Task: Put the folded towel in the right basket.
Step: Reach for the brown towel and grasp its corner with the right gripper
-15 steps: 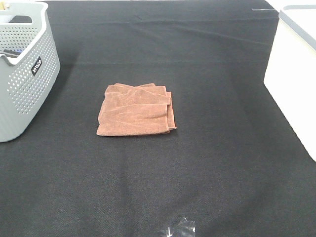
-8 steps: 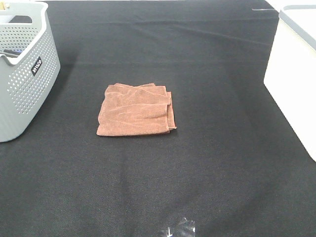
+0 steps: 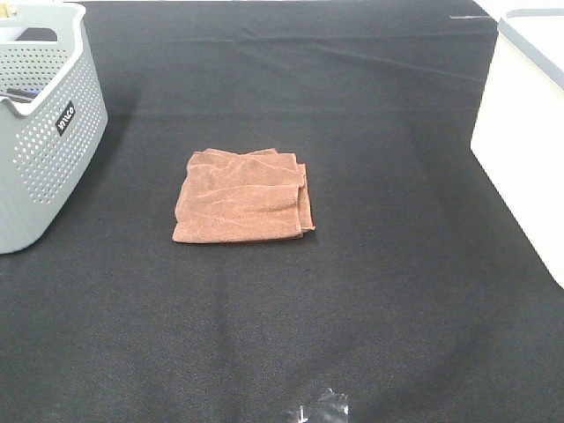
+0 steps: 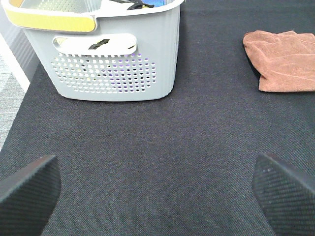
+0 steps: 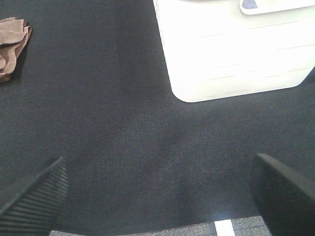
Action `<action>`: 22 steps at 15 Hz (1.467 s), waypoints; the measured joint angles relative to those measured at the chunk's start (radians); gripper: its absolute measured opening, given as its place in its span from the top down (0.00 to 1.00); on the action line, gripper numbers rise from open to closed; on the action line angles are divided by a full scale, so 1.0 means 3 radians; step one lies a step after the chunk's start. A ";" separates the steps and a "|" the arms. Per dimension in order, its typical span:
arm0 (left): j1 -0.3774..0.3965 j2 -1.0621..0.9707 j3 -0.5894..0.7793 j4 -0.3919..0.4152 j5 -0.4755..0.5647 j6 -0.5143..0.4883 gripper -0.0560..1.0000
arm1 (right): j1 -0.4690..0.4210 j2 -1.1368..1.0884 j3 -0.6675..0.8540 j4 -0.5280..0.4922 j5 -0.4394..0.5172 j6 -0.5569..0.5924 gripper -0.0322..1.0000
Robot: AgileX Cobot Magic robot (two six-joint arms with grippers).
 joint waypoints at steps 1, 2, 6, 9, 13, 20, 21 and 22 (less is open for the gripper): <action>0.0000 0.0000 0.0000 0.0000 0.0000 0.0000 0.01 | 0.0000 0.0000 0.0000 0.0000 0.0000 0.0000 0.03; 0.0000 0.0000 0.0000 0.0000 0.0000 0.0000 0.01 | 0.0000 0.0000 0.0000 0.0000 0.0000 0.0000 0.03; 0.0000 0.0000 0.0000 0.0000 0.0000 0.0000 0.01 | 0.0000 0.0000 0.0000 0.0000 0.0000 0.0000 0.03; 0.0000 0.0000 0.0000 0.0000 0.0000 0.0000 0.01 | 0.0000 0.0000 0.0000 0.0000 0.0000 0.0000 0.03; 0.0000 0.0000 0.0000 0.0000 0.0000 0.0000 0.01 | 0.0000 0.0000 0.0000 0.0000 0.0000 0.0000 0.03; 0.0000 0.0000 0.0000 0.0000 0.0000 0.0000 0.01 | 0.0000 0.0000 0.0000 -0.0077 0.0000 0.0000 0.03; 0.0000 0.0000 0.0000 0.0000 0.0000 0.0000 0.01 | 0.0000 0.0000 0.0000 -0.0077 0.0000 0.0000 0.03; 0.0000 0.0000 0.0000 0.0000 0.0000 0.0000 0.01 | 0.0000 0.0067 -0.0007 -0.0077 -0.0003 -0.0020 0.03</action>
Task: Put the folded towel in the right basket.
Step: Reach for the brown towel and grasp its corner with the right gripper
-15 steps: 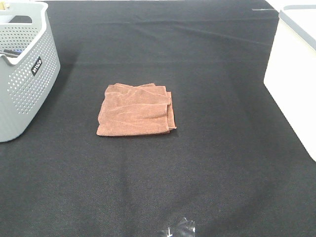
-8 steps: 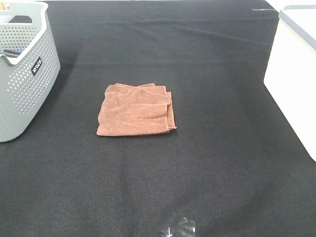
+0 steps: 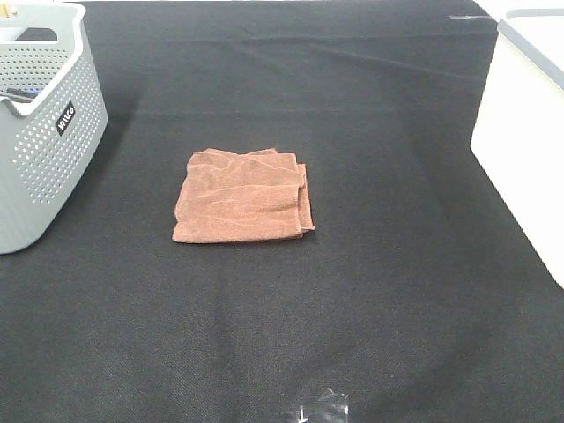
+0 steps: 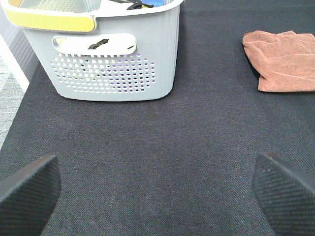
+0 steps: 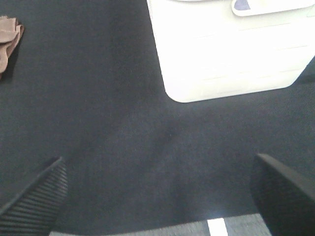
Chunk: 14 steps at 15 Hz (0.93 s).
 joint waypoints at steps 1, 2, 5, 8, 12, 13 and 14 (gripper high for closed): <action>0.0000 0.0000 0.0000 0.0000 0.0000 0.0000 0.01 | 0.0000 0.0237 -0.0027 0.0000 -0.0070 -0.0040 0.03; 0.0000 0.0000 0.0000 0.0000 0.0000 0.0000 0.01 | 0.0000 0.0620 -0.0123 0.0047 -0.0150 -0.0043 0.03; 0.0000 0.0000 0.0000 0.0000 0.0000 0.0000 0.01 | 0.0000 0.1773 -0.0630 0.0450 -0.0257 -0.0047 0.04; 0.0000 0.0000 0.0000 0.0000 0.0000 0.0000 0.01 | 0.0000 0.3073 -0.1313 0.1023 -0.0337 -0.0387 0.04; 0.0000 0.0000 0.0000 0.0000 0.0000 0.0000 0.01 | 0.0000 0.4467 -0.1927 0.2057 -0.0510 -0.1157 0.04; 0.0000 0.0000 0.0000 0.0000 0.0000 0.0000 0.01 | 0.0027 0.4740 -0.2050 0.2277 -0.0533 -0.1330 0.05; 0.0000 0.0000 0.0000 0.0023 0.0000 0.0000 0.01 | 0.0113 0.5083 -0.2177 0.2367 -0.0593 -0.1420 0.05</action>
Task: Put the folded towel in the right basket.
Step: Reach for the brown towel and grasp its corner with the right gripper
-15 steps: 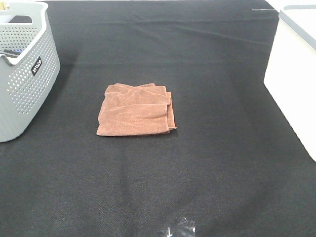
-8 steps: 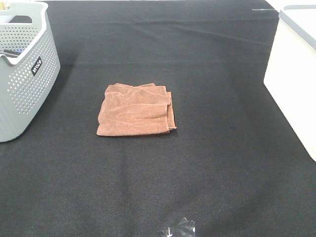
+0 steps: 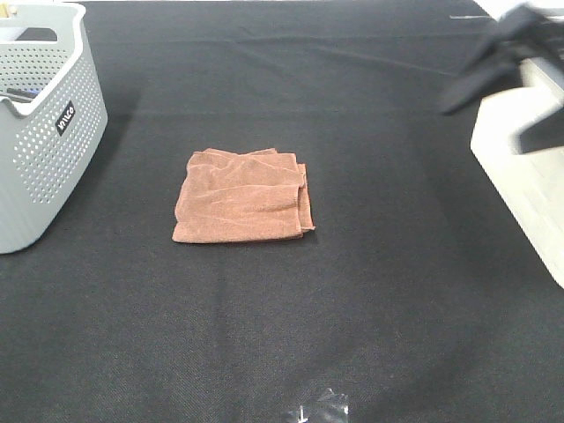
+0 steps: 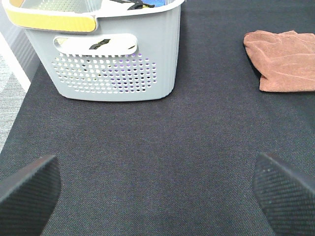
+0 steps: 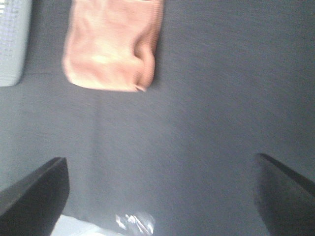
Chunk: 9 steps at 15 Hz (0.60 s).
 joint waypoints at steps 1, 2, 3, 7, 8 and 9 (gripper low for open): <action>0.0000 0.0000 0.0000 0.0007 0.0000 0.0000 0.01 | 0.0123 0.0333 -0.0203 0.0043 -0.0100 -0.0037 0.05; 0.0000 0.0000 0.0000 0.0010 0.0000 0.0000 0.01 | 0.0257 0.0670 -0.0427 0.0067 -0.0167 -0.0060 0.05; 0.0000 0.0000 0.0000 0.0023 0.0000 0.0000 0.01 | 0.0373 0.1033 -0.0703 0.0087 -0.0173 -0.0067 0.05; 0.0000 0.0000 0.0000 0.0023 0.0000 0.0000 0.01 | 0.0550 0.1960 -0.1583 0.0150 0.0003 -0.0027 0.05; 0.0000 0.0000 0.0000 0.0023 0.0000 0.0000 0.01 | 0.0553 0.2170 -0.1780 0.0163 0.0043 -0.0027 0.05; 0.0000 0.0000 0.0000 0.0030 0.0000 0.0000 0.01 | 0.0557 0.2333 -0.1917 0.0197 0.0077 -0.0023 0.05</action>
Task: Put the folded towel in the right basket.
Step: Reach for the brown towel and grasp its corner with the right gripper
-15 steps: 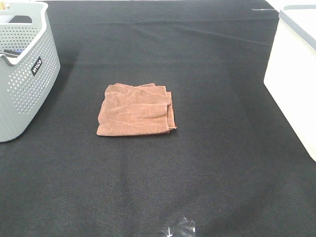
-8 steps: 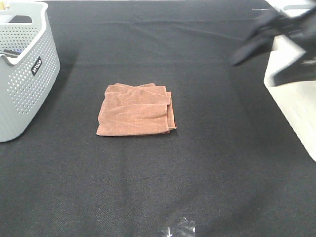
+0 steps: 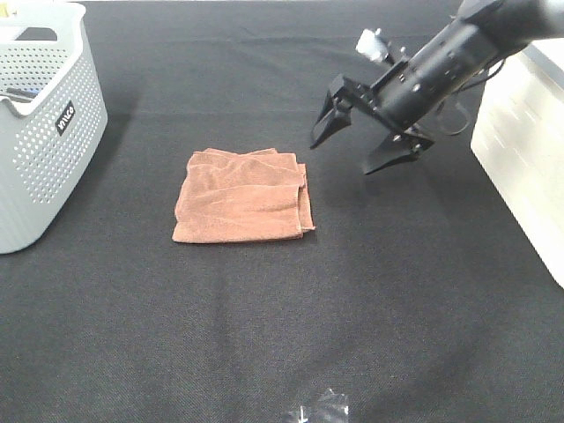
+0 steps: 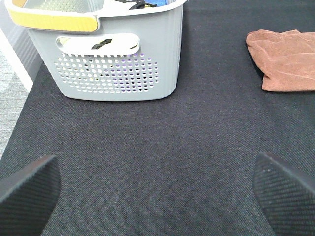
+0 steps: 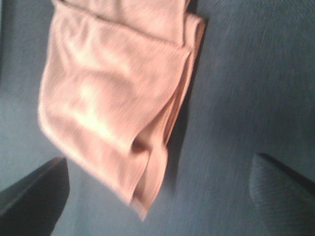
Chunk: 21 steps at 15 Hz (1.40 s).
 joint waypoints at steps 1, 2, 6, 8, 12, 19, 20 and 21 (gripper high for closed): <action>0.0000 0.0000 0.0000 0.0000 0.0000 0.0000 0.01 | 0.0000 0.0133 -0.0113 0.0037 0.0007 0.0000 0.05; 0.0000 0.0000 0.0000 0.0000 0.0000 0.0000 0.01 | 0.0000 0.0287 -0.0250 0.0087 0.0007 0.0000 0.05; 0.0000 0.0000 0.0000 0.0013 0.0000 0.0000 0.01 | 0.0000 0.0520 -0.0303 0.0110 0.0007 0.0000 0.05; 0.0000 0.0000 0.0000 0.0020 0.0000 0.0000 0.01 | 0.0000 0.0577 -0.0330 0.0130 0.0010 0.0000 0.05; 0.0000 0.0000 0.0000 0.0023 0.0000 0.0000 0.01 | 0.0000 0.0593 -0.0340 0.0160 0.0027 0.0000 0.06; 0.0000 0.0000 0.0000 0.0030 0.0000 0.0000 0.01 | 0.0383 0.0803 -0.0420 0.0617 -0.0093 0.0000 0.07; 0.0000 0.0000 0.0000 0.0037 0.0000 0.0000 0.01 | 0.0493 0.0827 -0.0420 0.0733 -0.0113 0.0000 0.08; 0.0000 0.0000 0.0000 0.0043 0.0000 0.0000 0.01 | 0.0597 0.0833 -0.0420 0.0783 -0.0160 0.0000 0.09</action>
